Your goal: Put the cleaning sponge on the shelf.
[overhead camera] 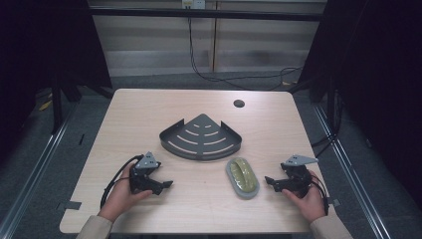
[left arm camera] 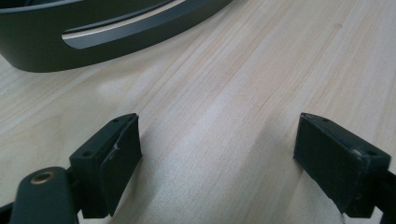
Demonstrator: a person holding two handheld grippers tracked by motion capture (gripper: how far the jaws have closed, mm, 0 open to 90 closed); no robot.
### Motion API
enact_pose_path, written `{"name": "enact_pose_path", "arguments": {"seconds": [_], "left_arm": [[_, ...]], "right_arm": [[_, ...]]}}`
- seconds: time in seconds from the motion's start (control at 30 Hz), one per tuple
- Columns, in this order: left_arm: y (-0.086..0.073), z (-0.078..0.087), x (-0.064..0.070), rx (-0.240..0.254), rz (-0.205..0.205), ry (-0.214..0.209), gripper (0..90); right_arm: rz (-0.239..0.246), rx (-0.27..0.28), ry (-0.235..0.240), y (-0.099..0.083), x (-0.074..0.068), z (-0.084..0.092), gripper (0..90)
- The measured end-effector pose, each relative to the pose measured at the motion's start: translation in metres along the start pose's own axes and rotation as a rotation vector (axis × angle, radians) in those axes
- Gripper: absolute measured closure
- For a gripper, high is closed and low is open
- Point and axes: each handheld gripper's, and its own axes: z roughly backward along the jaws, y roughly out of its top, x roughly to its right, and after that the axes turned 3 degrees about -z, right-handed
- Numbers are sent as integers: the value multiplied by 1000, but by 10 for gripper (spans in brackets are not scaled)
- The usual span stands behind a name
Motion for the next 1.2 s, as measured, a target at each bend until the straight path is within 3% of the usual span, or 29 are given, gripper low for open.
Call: {"name": "enact_pose_path", "arguments": {"seconds": [0.17, 0.23, 0.27, 0.33, 0.37, 0.43, 0.53, 0.6, 0.67, 0.77, 1.07, 1.2], "left_arm": [[0, 0, 0, 0, 0, 0, 143], [0, 0, 0, 0, 0, 0, 143], [0, 0, 0, 0, -1, 1, 143], [0, 0, 0, -1, 1, -1, 143], [0, 0, 0, -1, -1, 1, 142], [0, 0, 0, -1, 1, -1, 142], [0, 0, 0, -1, -1, 1, 142], [0, 0, 0, -1, 0, 1, 142], [0, 0, 0, -1, -1, 1, 142], [0, 0, 0, -1, -1, 1, 142], [0, 0, 0, -1, -1, 1, 142], [0, 0, 0, -1, -1, 1, 143]], "right_arm": [[-2, -11, -5, 2, 0, 0, 142], [-8, -36, -8, 4, -1, 0, 143], [-12, -83, -13, 8, -1, 2, 151], [-17, -101, -13, 10, -1, 2, 167], [-46, -181, -10, 18, -3, 8, 242], [-101, -203, 18, 24, -4, 11, 254], [-113, -219, 31, 31, -5, 14, 293], [-77, -269, 37, 47, -13, 20, 325], [-77, -282, 40, 50, -15, 20, 325], [-81, -358, 47, 65, -22, 19, 325], [-32, -446, 31, 95, -33, 24, 343], [-20, -456, 40, 104, -37, 24, 371]]}}
